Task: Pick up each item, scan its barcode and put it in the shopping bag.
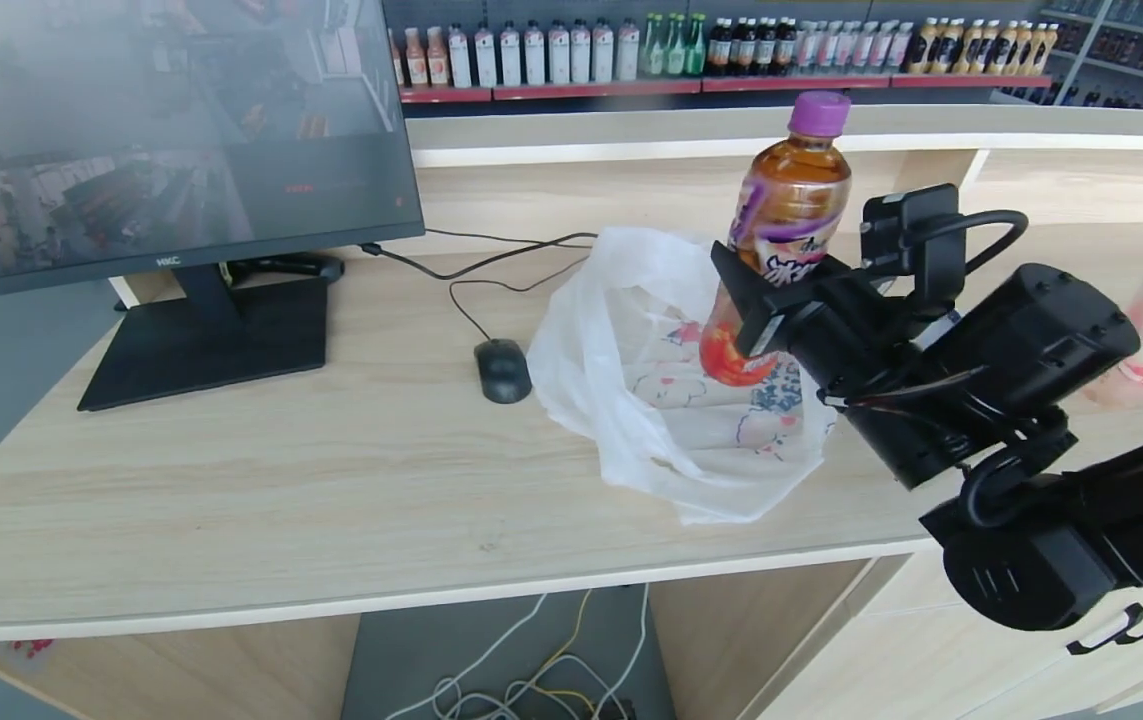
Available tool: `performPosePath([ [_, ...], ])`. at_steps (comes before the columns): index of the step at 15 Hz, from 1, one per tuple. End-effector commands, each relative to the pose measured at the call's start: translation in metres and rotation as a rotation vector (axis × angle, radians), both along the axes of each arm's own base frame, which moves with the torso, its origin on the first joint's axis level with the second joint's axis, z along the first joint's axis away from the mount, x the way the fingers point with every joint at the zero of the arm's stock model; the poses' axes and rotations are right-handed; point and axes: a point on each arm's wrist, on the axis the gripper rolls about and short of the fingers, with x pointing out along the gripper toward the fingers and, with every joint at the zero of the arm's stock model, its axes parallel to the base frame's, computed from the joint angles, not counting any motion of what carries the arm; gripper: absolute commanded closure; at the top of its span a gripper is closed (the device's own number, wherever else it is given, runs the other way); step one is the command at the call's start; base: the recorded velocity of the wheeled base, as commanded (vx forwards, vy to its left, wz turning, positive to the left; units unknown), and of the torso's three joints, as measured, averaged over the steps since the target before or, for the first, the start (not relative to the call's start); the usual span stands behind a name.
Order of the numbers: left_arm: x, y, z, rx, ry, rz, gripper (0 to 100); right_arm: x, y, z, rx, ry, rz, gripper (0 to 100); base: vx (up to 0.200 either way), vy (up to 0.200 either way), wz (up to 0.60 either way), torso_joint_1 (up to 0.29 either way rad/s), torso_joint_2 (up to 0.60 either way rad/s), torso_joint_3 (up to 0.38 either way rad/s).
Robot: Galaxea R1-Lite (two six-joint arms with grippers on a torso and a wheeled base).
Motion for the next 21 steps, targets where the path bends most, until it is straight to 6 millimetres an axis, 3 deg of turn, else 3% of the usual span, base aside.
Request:
performPosePath([
  [1,0.0,0.0,0.0,0.0,-0.002,0.0,0,0.023,0.011,-0.02,-0.019,0.03,-0.005,100,0.0,0.0,0.0,0.0,0.0,0.0],
  [7,0.0,0.0,0.0,0.0,-0.001,0.0,0,0.046,0.024,-0.027,-0.008,0.014,-0.004,100,0.0,0.0,0.0,0.0,0.0,0.0],
  [21,0.0,0.0,0.0,0.0,0.001,0.0,0,0.057,0.031,-0.055,-0.026,0.078,0.003,100,0.0,0.0,0.0,0.0,0.0,0.0],
])
